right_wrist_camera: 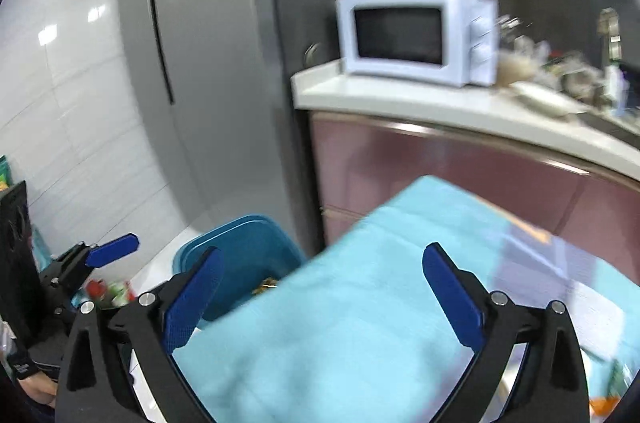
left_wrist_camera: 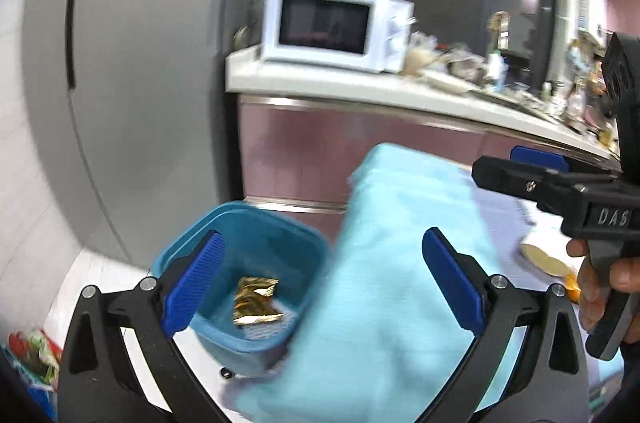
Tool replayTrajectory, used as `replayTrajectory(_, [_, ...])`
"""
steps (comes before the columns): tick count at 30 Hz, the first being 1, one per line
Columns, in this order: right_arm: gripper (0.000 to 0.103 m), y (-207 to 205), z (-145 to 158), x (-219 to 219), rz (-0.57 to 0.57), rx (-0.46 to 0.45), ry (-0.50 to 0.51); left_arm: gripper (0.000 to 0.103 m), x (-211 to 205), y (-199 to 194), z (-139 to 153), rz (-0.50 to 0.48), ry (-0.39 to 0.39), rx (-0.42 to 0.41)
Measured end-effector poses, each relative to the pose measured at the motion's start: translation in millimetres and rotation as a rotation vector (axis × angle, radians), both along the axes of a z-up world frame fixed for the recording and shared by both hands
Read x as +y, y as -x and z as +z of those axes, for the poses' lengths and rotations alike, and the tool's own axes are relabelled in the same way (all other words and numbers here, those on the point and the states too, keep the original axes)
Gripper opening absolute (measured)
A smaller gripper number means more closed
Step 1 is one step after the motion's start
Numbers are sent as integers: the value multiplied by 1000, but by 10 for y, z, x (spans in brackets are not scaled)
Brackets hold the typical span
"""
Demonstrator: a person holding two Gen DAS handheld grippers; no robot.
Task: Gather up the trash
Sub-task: 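Move both tools back over the table toward the paper cups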
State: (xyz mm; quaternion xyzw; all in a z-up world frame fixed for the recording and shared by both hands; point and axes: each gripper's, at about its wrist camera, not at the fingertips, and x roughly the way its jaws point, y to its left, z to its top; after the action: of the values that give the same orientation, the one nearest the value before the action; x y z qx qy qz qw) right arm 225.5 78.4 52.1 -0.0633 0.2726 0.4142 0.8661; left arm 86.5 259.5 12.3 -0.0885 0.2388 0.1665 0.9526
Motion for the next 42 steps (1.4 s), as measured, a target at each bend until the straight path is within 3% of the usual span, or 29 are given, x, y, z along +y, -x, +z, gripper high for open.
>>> replayTrajectory(5, [96,363,25,-718,-111,-87,-47,97,-826,224,202,-81,-143,-109])
replayTrajectory(11, [96,746,-99,-1594,-288,-164,-76,97,-1598,439,195,-189,-134,-173])
replayTrajectory(20, [96,1048,-563,-2905,-646,-57,-105,97,-2374,501,-78,-319,-118,-130])
replayTrajectory(25, [96,1193,-783,-3123,-737,-11,-107,97,-2503,422,-144,-358,-114,-114])
replayTrajectory(29, [96,1279,-902,-3147,-743,2,-107,97,-2467,297,-166,-381,-112,-109])
replayTrajectory(42, [96,1247,-874,-2995,-714,-12,-100,97,-2550,86,-231,-423,-122,-74])
